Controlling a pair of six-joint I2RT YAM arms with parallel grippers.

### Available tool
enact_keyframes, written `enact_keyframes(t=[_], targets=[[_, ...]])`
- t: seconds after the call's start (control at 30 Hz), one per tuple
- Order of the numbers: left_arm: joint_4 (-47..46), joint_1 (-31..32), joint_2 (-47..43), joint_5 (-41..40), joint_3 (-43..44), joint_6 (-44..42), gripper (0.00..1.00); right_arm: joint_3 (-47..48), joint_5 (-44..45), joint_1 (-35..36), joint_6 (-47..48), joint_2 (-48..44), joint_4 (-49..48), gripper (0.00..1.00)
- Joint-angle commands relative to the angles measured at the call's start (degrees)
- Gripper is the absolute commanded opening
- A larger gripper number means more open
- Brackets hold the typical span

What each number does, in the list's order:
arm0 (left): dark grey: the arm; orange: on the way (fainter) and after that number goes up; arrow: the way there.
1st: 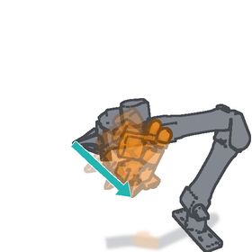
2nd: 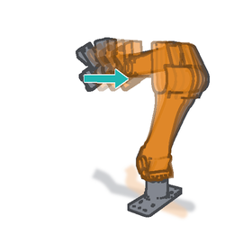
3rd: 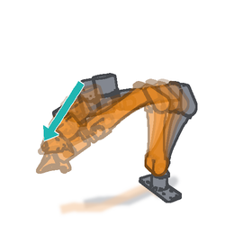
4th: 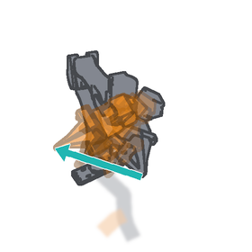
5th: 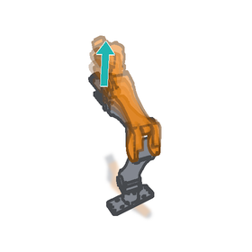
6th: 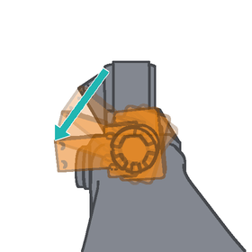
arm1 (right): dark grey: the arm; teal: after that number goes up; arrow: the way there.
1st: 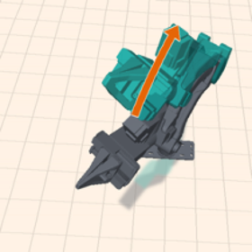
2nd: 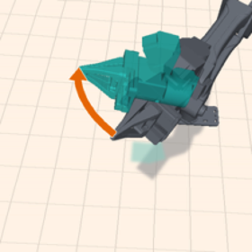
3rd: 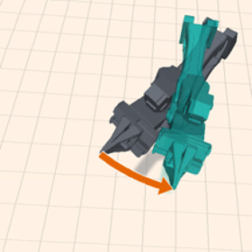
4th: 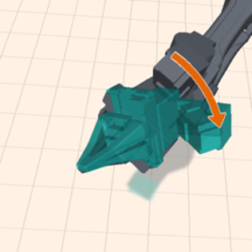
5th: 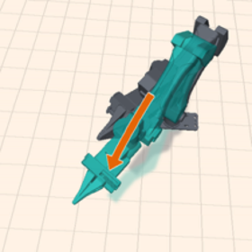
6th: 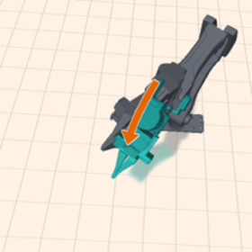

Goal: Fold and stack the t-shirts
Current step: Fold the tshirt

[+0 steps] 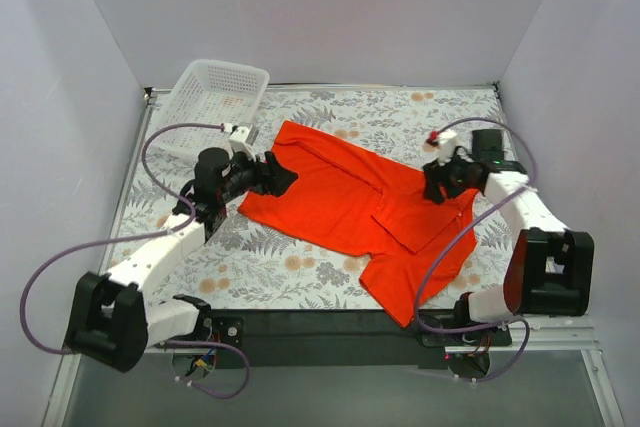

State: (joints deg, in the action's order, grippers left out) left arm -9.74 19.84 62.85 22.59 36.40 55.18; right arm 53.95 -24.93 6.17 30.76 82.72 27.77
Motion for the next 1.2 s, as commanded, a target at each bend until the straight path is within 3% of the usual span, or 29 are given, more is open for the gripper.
enact_keyframes(t=[0.0,0.23,0.4,0.77,1.0,1.17], targets=[[-1.6,0.12,9.28,-1.93,8.91,5.27,0.68,-2.09,2.07,-12.75,-3.69,-5.28,-4.73,0.58],[-0.63,0.64,38.7,-4.66,28.77,4.94,0.64,-4.48,10.95,-21.9,-16.78,-4.07,-14.84,0.58],[-0.28,0.73,50.68,-4.13,37.85,4.33,0.64,-1.66,12.71,-25.68,-20.39,2.35,-15.55,0.57],[-0.46,0.73,57.91,-3.52,46.13,3.53,0.64,0.27,3.31,-29.9,-23.82,10.62,-19.51,0.56],[-0.46,0.73,57.21,-3.95,46.21,2.39,0.64,1.33,1.12,-31.22,-11.81,7.81,-17.41,0.55],[-0.28,0.56,57.91,-4.48,48.4,1.42,0.64,5.98,-5.21,-32.72,-13.71,11.32,-15.38,0.52]])
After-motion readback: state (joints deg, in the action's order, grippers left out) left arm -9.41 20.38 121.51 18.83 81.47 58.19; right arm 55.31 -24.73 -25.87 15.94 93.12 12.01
